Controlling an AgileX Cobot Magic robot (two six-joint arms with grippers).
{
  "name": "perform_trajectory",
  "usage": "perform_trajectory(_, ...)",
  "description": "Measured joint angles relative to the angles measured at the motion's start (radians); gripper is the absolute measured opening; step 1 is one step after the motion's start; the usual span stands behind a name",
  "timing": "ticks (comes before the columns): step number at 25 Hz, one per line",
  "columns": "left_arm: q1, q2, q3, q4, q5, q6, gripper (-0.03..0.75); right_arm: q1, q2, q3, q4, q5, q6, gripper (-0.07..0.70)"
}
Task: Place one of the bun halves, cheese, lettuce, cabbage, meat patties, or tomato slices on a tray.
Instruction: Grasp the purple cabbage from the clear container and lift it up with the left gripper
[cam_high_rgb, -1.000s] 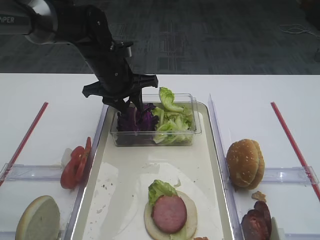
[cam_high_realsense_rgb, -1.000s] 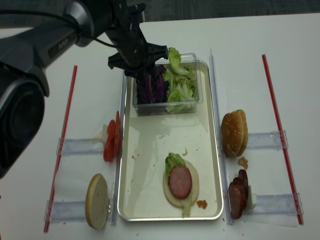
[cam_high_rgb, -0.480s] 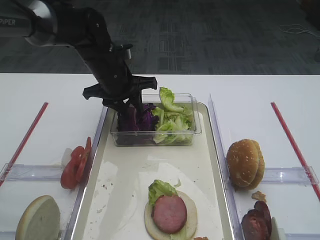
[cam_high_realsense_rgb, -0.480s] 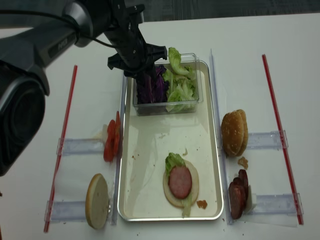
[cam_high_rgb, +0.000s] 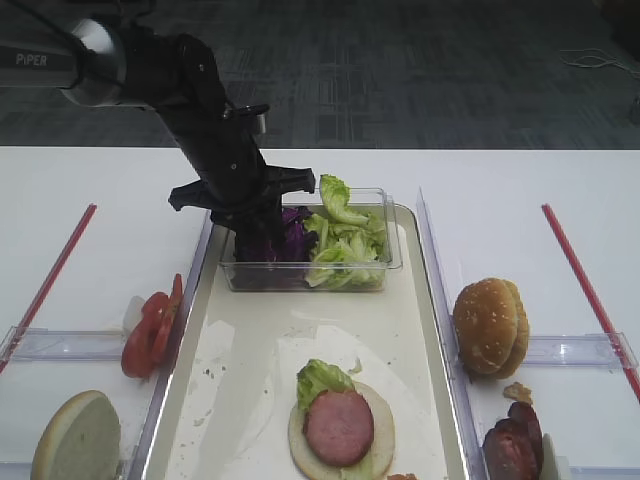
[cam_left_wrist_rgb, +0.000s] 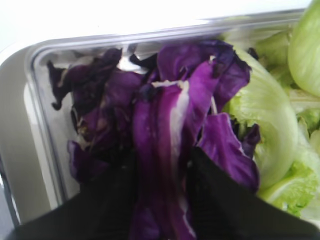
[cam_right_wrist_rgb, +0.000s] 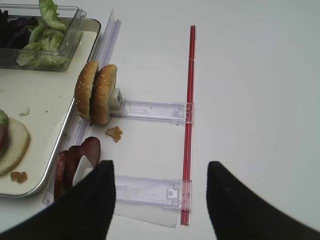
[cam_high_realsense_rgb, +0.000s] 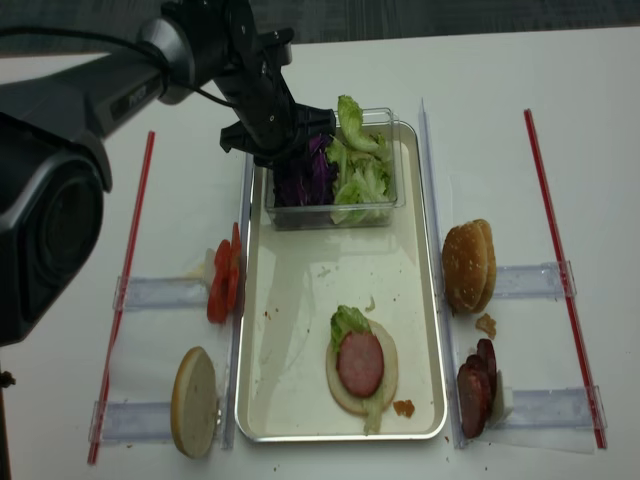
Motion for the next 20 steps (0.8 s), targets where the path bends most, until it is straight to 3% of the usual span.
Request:
perform_trajectory(7, 0.0, 0.0, 0.0, 0.0, 0.002, 0.004, 0.146, 0.0, 0.0, 0.0, 0.0, 0.0, 0.0, 0.427)
perform_trajectory(11, 0.0, 0.0, 0.0, 0.0, 0.01, 0.007, 0.046, 0.0, 0.0, 0.0, 0.0, 0.0, 0.0, 0.427)
perform_trajectory(20, 0.001, 0.0, 0.0, 0.0, 0.032, 0.007, 0.046, 0.0, 0.0, 0.0, 0.0, 0.0, 0.0, 0.427)
